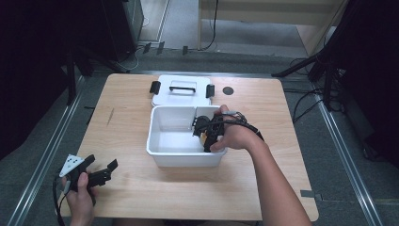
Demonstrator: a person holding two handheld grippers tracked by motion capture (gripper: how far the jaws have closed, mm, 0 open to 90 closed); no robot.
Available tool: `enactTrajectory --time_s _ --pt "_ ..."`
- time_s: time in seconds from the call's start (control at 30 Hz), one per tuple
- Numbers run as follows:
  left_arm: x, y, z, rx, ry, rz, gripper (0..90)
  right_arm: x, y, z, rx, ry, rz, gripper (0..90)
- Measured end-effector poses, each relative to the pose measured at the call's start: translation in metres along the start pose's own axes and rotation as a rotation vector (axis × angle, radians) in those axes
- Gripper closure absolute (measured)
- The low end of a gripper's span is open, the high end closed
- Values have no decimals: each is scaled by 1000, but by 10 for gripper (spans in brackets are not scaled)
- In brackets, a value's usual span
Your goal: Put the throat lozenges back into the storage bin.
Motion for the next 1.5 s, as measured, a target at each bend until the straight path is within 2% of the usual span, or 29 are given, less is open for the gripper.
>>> enactTrajectory --time_s 0.13,0.23,0.37,0.47,0.73,0.87,1.2,1.33,1.5 --pt "0 0 0 0 -2 0 0 -1 1 3 -4 0 -17 204" --pt "0 0 0 0 -2 0 0 -3 1 8 -27 -10 -36 238" --pt "0 0 0 -1 -1 0 0 -7 3 19 -71 -18 -96 333" --pt "0 0 0 -1 0 0 0 -10 4 29 -106 -43 -150 410" --pt "0 0 0 1 -2 -2 0 -15 14 58 -180 -93 -272 522" --pt "0 0 0 -3 -1 0 0 -17 25 71 -196 -99 -314 536" --pt "0 0 0 -3 -3 -1 0 -22 57 94 -221 -77 -405 539" --pt "-1 0 0 -2 -5 -4 0 -23 71 97 -226 -70 -444 538" --pt "-1 0 0 -1 -4 -2 0 -25 92 92 -234 -74 -491 533"
Point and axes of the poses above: each handheld gripper's, and its own axes: z roughly backward along the jaws, y roughly out of its underside, x roughly to its left, the point moved 2 cm from there along -z, roughly forward along the jaws, and after that the axes turned 2 degrees about z, right-handed, at the moved point
